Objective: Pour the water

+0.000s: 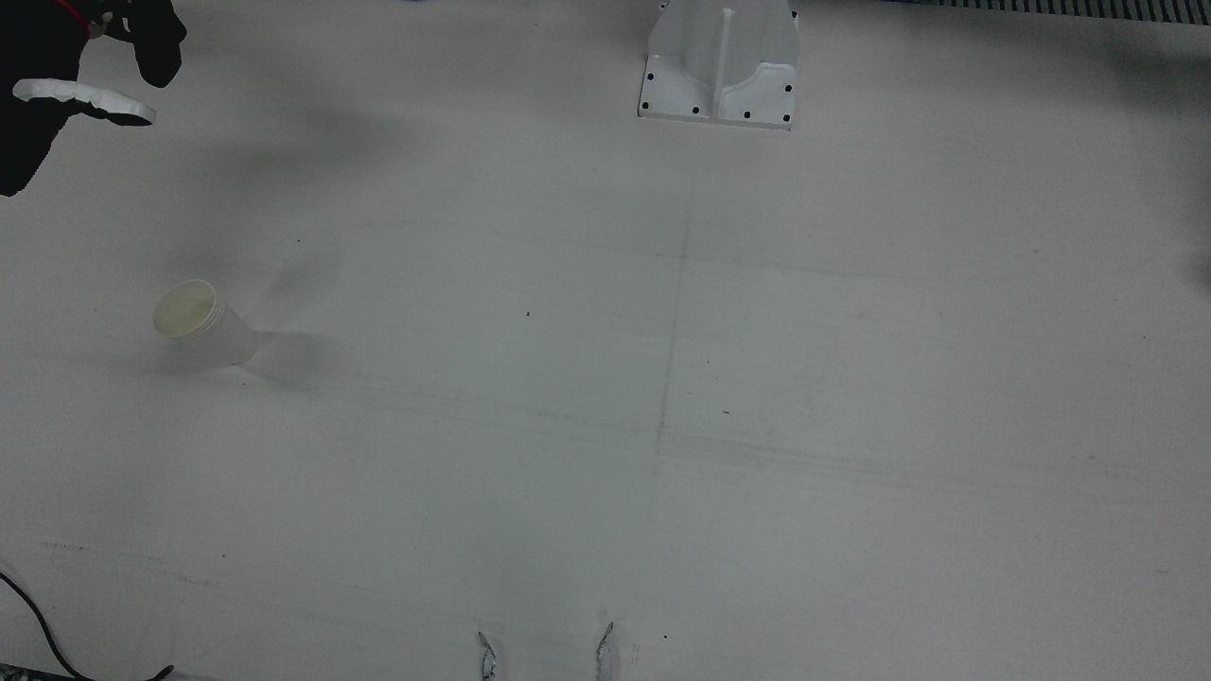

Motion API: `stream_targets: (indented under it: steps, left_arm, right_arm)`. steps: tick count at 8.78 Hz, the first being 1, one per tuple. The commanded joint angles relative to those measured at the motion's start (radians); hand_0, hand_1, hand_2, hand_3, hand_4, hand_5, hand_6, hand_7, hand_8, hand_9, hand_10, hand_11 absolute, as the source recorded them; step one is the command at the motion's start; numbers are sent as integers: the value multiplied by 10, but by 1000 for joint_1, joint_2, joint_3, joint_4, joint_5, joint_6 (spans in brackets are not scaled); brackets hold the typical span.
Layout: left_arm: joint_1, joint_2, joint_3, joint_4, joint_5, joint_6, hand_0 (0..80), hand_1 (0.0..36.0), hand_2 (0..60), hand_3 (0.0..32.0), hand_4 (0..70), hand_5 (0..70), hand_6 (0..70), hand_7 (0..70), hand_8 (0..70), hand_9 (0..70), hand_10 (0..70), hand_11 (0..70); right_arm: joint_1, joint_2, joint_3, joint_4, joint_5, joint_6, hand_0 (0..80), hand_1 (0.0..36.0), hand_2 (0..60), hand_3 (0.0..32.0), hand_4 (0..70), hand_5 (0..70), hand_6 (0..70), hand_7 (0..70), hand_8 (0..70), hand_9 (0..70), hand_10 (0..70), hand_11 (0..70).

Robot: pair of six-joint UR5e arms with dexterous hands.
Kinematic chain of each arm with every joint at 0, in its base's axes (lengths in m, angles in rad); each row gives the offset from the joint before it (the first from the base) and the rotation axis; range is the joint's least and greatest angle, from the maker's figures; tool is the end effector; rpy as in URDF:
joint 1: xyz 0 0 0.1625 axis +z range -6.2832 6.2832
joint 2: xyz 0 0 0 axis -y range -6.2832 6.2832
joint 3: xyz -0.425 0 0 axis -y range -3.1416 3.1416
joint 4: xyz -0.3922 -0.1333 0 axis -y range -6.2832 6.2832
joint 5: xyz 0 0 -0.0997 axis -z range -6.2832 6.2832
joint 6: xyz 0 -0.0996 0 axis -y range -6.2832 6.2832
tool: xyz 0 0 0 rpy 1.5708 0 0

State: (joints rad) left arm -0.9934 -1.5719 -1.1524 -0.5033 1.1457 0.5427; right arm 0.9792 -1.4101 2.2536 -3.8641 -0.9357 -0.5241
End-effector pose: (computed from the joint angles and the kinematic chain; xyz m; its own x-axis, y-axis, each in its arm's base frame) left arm 0.1039 -0.4789 0.8380 -0.8699 -0.0938 -0.4842 0.4699 0.1406 -0.8714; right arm -0.0748 -0.4562 0.3784 -0.8965 -0.0847 0.4348 -0.4405 0.0668 -0.8953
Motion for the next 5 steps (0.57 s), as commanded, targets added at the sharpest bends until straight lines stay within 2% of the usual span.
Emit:
stream_targets:
  steps: [1,2,3,4,5]
  left_arm:
    - [6,-5,26,-1,-1,3,474,123,0,14,25,0,0,20,0,1,7,27]
    - [7,-10,28,-1,-4,3,473,123,0,12,27,0,0,23,0,0,8,28]
    - [15,-16,28,0,-3,8,475,125,0,32,20,0,0,27,0,1,8,28]
    - [16,-17,37,0,-3,13,475,124,0,26,24,0,0,28,0,0,8,27]
    - [16,-20,37,0,-1,16,478,128,0,34,21,6,0,29,0,0,7,27]
  right_arm:
    - [3,2,1,0,0,3,433,97,91,0,82,62,38,46,0,5,0,1]
    - [1,0,1,0,0,3,432,97,90,0,80,60,38,46,0,5,0,0]
    - [3,0,0,0,0,3,430,96,92,0,82,61,39,47,1,7,0,2]
    - [1,0,0,0,0,1,429,95,94,0,82,61,40,48,1,7,0,3]
    - [3,-1,0,0,0,1,429,95,94,0,83,60,40,47,2,9,0,3]
